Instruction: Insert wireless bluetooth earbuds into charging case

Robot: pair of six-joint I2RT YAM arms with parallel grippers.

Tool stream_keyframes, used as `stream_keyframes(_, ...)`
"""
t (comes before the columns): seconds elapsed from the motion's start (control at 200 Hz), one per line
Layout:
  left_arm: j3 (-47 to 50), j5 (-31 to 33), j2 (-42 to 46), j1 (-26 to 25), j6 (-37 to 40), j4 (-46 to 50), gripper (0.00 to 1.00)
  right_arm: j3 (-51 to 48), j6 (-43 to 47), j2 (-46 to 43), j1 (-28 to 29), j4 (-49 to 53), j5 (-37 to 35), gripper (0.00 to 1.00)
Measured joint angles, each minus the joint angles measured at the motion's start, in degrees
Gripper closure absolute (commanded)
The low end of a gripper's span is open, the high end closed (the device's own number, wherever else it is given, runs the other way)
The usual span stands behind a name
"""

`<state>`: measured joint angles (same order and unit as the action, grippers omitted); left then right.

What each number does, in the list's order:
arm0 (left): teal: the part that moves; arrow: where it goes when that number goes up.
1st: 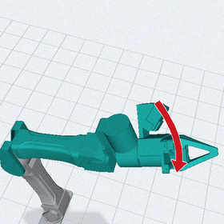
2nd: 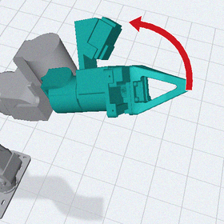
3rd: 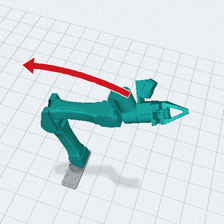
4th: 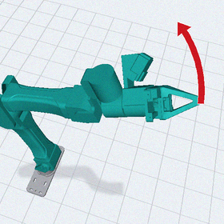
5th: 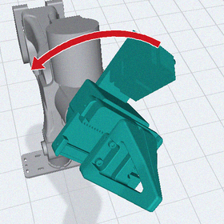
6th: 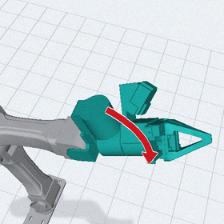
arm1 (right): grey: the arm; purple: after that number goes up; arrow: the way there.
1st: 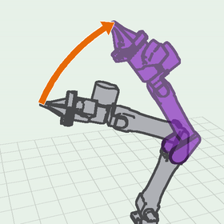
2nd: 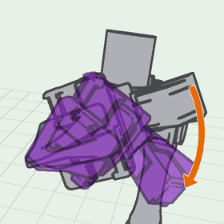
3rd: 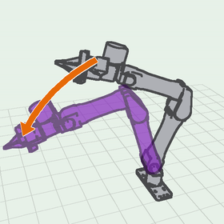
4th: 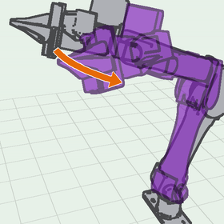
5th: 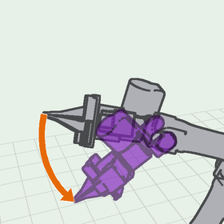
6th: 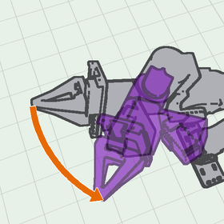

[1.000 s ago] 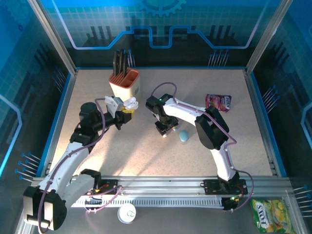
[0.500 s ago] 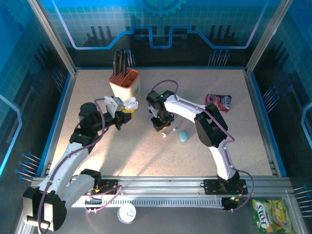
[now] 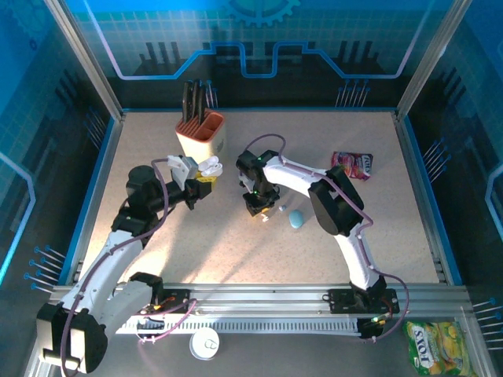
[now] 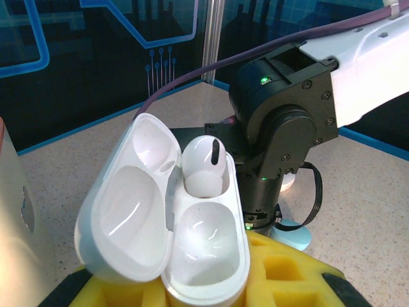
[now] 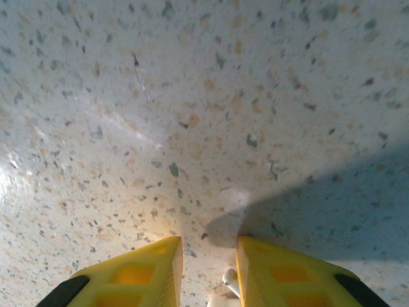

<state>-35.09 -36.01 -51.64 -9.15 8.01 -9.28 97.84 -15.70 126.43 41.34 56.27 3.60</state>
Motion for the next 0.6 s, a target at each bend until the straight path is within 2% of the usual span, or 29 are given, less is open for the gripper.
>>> stream_keyframes(0.405,0.0,0.0,-0.1,0.0,-0.1,0.0,0.84,-4.5,-0.8,-2.8,3.6,0.2,2.0,0.71)
stream_keyframes(0.6,0.0,0.0,-0.4,0.0,-0.1,-0.1,0.84,-4.5,-1.0,-3.4,4.8,0.4,2.1,0.67)
